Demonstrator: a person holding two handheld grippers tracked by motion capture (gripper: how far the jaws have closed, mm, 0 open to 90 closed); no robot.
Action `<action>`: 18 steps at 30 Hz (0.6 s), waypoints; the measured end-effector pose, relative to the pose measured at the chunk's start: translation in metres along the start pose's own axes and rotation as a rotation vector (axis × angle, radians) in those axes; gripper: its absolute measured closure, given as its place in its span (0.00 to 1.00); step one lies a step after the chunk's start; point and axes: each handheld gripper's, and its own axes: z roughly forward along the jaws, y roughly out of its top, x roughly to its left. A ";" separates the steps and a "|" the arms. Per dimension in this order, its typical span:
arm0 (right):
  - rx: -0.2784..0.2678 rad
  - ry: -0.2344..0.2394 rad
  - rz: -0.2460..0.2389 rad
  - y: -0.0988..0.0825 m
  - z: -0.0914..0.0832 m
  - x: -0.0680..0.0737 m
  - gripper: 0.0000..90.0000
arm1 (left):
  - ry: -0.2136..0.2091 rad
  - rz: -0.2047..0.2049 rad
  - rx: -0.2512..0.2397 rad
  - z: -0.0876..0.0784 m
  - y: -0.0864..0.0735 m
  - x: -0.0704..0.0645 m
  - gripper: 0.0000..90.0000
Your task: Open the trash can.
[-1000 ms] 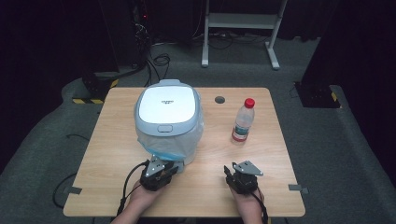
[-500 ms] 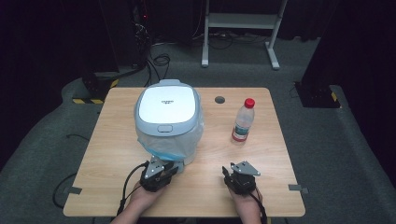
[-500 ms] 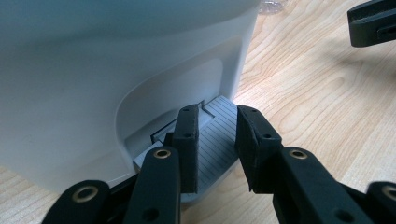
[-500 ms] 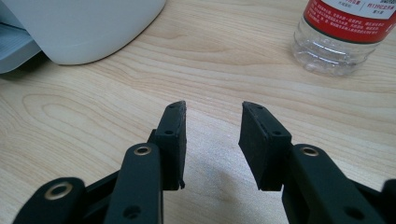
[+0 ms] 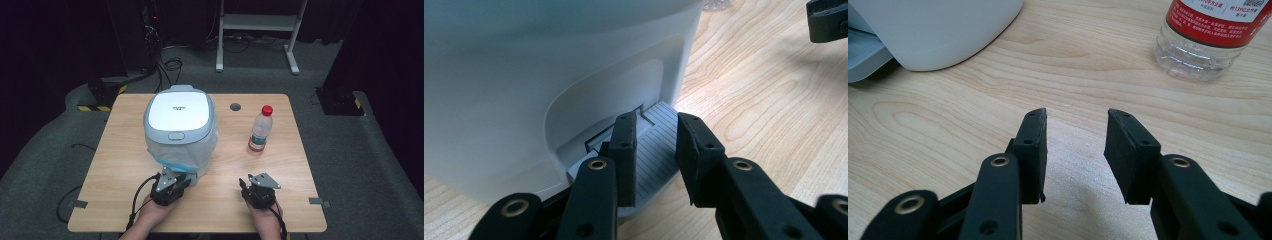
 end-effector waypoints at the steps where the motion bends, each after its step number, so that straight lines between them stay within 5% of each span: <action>1: 0.001 0.002 0.001 0.000 0.000 0.000 0.67 | 0.000 0.000 0.000 0.000 0.000 0.000 0.77; 10: 0.004 0.003 0.009 0.000 0.000 0.000 0.65 | -0.014 -0.032 0.015 0.001 0.000 0.003 0.80; 18: 0.012 0.005 0.012 -0.001 0.002 0.000 0.64 | 0.019 0.005 0.057 0.005 0.002 -0.002 0.80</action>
